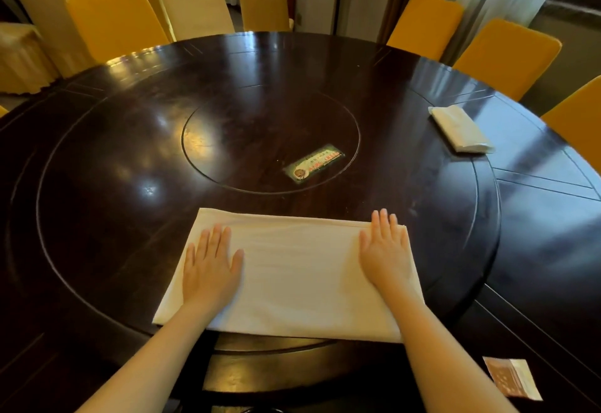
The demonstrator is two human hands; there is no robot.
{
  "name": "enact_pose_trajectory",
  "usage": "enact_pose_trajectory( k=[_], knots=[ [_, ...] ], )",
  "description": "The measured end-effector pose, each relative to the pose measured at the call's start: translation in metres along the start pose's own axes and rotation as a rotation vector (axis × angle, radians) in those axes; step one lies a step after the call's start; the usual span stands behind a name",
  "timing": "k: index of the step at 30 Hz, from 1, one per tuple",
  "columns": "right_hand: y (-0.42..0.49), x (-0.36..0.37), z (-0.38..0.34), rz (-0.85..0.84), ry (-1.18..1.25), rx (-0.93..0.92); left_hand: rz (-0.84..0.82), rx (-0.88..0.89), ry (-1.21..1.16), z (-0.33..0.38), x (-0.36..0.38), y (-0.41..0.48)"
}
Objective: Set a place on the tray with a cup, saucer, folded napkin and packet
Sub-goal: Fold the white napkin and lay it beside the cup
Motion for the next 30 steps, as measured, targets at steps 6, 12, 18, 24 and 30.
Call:
enact_pose_trajectory(
  k=[6, 12, 18, 24, 30],
  knots=[
    [-0.031, 0.016, -0.104, -0.043, 0.233, -0.312, 0.002, 0.254, 0.017, 0.063, 0.006, 0.011],
    [-0.039, 0.038, -0.097, -0.028, 0.071, -0.269, -0.005, 0.268, 0.079, 0.039, 0.002, 0.041],
    [-0.028, 0.013, 0.013, 0.007, 0.026, -0.003, 0.021, 0.177, 0.130, 0.000, -0.014, 0.047],
    [-0.043, 0.007, -0.009, 0.025, 0.181, 0.112, -0.002, 0.200, 0.069, 0.030, -0.016, 0.015],
    [-0.106, 0.058, -0.140, -0.083, 0.070, -0.350, -0.009, 0.201, 0.048, 0.039, 0.015, -0.048]
  ],
)
Point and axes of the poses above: each hand's wrist, its own y-axis towards the middle knuckle, its own x-axis out of the palm, z = x × y, the point moved 6 cm from there along y, towards the middle knuckle, and after that the axes turned 12 degrees about -z, right-handed, at the moved point
